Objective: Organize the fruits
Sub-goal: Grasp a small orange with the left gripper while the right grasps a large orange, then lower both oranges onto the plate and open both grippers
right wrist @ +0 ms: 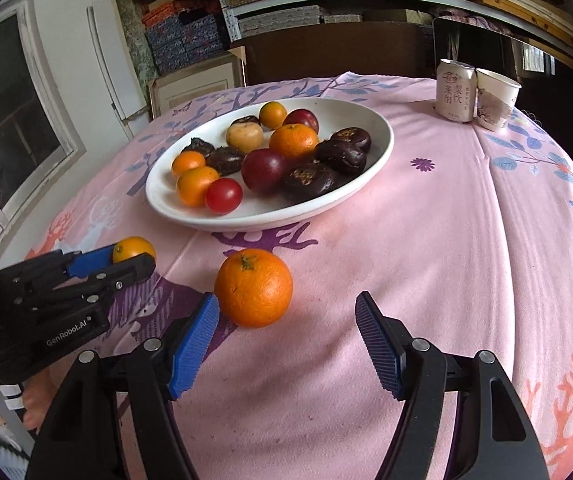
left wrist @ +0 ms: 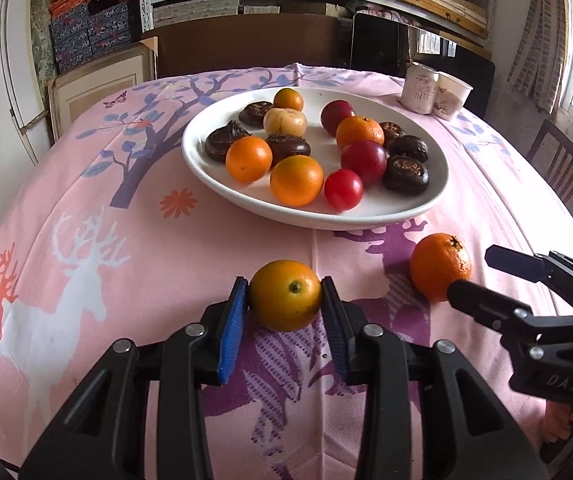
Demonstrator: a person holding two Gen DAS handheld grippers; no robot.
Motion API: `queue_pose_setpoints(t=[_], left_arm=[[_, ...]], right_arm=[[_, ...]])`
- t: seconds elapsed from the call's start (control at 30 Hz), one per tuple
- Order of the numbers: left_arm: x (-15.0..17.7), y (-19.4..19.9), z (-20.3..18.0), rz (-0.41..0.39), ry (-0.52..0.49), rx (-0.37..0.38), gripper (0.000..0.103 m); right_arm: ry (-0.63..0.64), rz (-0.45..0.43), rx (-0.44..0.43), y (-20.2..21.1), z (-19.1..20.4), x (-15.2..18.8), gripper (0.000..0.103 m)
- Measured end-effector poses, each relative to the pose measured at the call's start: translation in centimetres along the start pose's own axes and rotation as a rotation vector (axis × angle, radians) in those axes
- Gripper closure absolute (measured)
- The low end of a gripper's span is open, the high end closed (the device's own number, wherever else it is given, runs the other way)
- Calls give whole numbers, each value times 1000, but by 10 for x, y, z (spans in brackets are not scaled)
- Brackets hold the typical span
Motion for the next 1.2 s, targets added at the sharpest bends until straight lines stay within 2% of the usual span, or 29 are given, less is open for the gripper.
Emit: queue_pose_setpoints(t=[0.37, 0.67, 1.0, 1.2], left_arm=[[4, -3, -8, -4, -41, -28, 67], [5, -2, -11, -15, -60, -49, 67], [3, 1, -12, -31, -71, -57, 67], [-2, 16, -11, -98, -76, -80, 67]], right_arm=[[30, 20, 6, -9, 8, -1, 33], [54, 27, -13, -12, 16, -2, 59], [36, 12, -19, -7, 14, -2, 61], [-6, -41, -5, 9, 0, -7, 61]])
Point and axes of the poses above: each gripper's, at about its wrist camera, not at the fingertips, and y roughly against the way its jaws point, z to its left, x to its underside, the point moved 9 cm from there along -y, roughly the way its jaws point, and after that the axes turned 7 degrees about y, right-handed, at the moved point
